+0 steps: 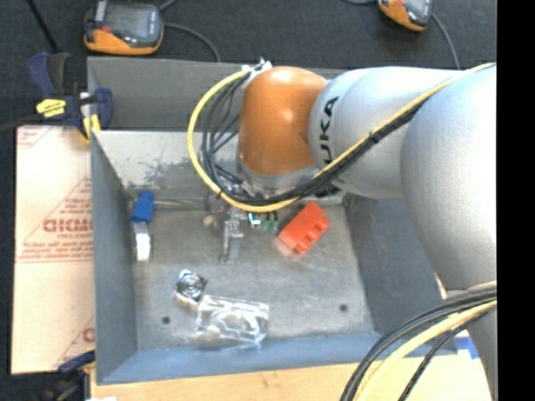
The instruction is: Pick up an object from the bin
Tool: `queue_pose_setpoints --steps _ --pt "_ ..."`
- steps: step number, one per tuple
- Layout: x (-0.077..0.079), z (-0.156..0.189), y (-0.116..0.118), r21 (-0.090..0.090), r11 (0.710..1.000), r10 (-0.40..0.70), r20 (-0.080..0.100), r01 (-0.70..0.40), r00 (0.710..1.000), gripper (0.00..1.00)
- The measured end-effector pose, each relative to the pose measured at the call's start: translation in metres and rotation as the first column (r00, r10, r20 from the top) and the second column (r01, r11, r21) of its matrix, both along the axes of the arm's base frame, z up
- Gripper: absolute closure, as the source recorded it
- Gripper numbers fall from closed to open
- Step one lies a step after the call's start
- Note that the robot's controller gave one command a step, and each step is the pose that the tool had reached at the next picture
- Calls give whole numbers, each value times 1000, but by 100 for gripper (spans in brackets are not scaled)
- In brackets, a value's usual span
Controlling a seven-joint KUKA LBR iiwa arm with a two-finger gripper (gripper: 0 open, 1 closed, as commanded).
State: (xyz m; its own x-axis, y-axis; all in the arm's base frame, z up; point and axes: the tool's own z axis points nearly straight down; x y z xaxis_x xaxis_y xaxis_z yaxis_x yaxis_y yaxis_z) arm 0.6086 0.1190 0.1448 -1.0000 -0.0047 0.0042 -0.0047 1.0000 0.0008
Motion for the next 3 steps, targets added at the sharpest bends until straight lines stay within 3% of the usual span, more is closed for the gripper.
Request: queue_pose_setpoints --steps 1,2,3 --pt "11 -76 -50 -2 1000 -18 6 18 1000 0" --pt "14 -69 -47 2 1000 -17 15 17 1000 100" --pt "39 59 -39 1 1000 -5 18 5 1000 100"
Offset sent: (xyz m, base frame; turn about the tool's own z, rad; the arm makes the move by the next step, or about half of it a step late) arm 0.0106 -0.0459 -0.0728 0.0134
